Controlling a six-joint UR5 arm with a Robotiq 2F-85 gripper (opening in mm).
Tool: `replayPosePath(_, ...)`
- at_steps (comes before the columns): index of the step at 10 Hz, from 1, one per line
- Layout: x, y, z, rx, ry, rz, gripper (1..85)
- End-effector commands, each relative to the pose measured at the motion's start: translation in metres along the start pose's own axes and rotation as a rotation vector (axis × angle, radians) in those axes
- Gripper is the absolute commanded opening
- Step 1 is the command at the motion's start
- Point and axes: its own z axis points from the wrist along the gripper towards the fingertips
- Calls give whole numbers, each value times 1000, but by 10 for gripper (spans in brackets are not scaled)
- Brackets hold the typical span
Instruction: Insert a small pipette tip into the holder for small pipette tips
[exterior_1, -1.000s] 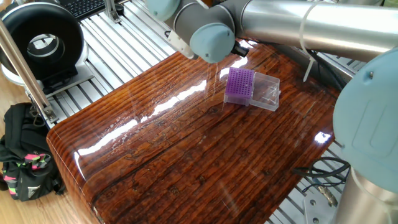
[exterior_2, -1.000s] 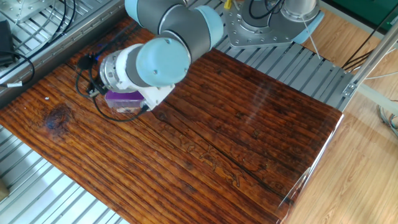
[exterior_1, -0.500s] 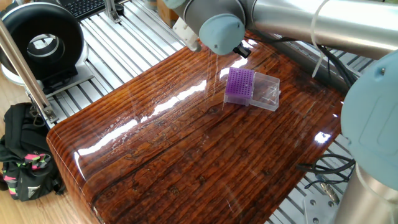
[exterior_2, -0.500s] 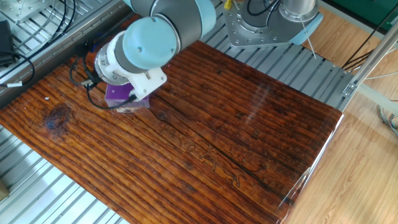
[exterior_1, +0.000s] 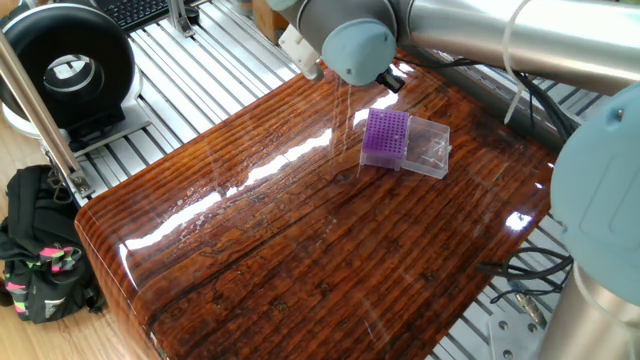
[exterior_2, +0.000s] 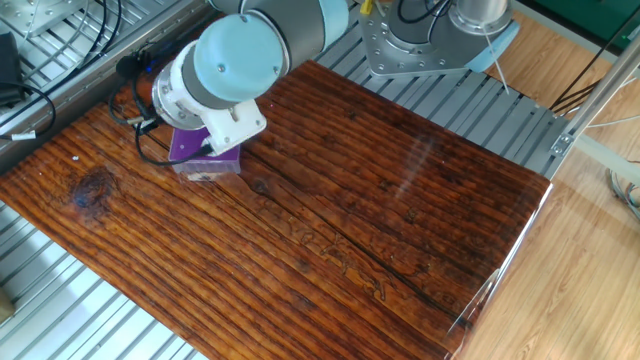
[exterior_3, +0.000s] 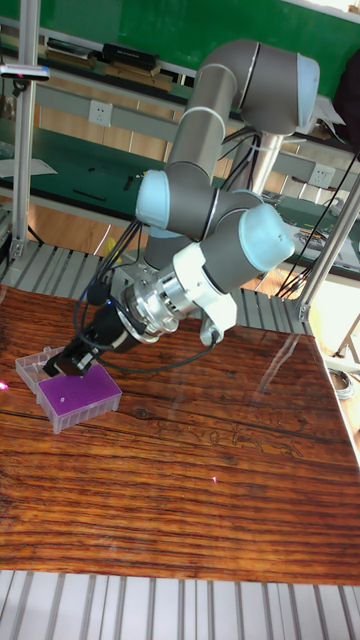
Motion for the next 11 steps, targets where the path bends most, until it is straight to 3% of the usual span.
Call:
replayPosePath(1,-5,20,-8,-55,-44,128,197)
replayPosePath(3,-4,37,-16,-103,-47,231,197)
replayPosePath(4,-12,54,-25,-161,-74,320,197)
replayPosePath(5,-26,71,-35,-218,-125,437,167)
replayPosePath(6,-36,77,-41,-236,-166,554,57)
replayPosePath(7,-42,79,-46,-240,-198,642,13)
replayPosePath(9,-87,91,-73,-361,-363,873,10)
replayPosePath(10,-106,67,-82,-320,-491,947,10)
replayPosePath(11,-129,56,-102,-354,-611,1044,10)
